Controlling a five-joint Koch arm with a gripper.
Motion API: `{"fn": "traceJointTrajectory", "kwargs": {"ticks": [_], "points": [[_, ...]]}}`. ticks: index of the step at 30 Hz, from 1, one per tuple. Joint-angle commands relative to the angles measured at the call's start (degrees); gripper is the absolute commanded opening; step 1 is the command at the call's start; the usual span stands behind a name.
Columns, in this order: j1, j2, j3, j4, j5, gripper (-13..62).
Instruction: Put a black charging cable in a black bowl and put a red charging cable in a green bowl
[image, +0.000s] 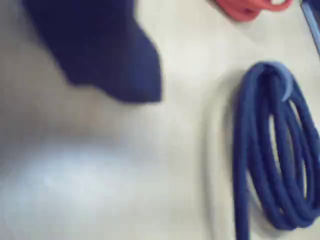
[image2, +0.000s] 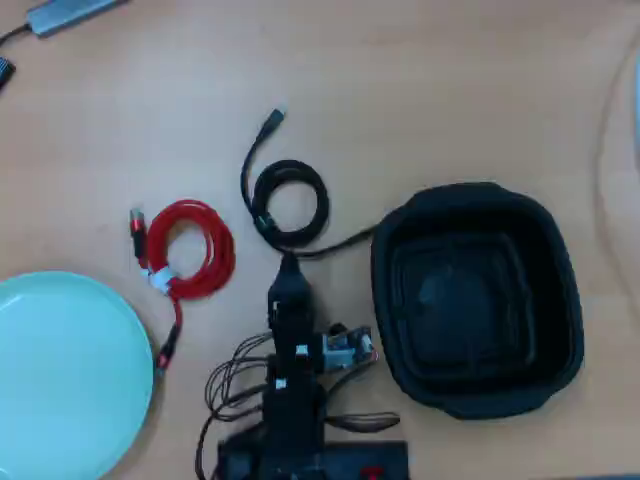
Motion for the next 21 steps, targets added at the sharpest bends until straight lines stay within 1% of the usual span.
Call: {"fn": "traceJointTrajectory", "kwargs": {"ticks": [1,16,21], "points": [[-6.77,-24.70,-61.96,77.17,5.27,44.8],[-6.77,-24.61,-62.93,77.34,5.62,44.8],[-6.77,-24.70,-68.38,79.19,10.99,44.6]]}}
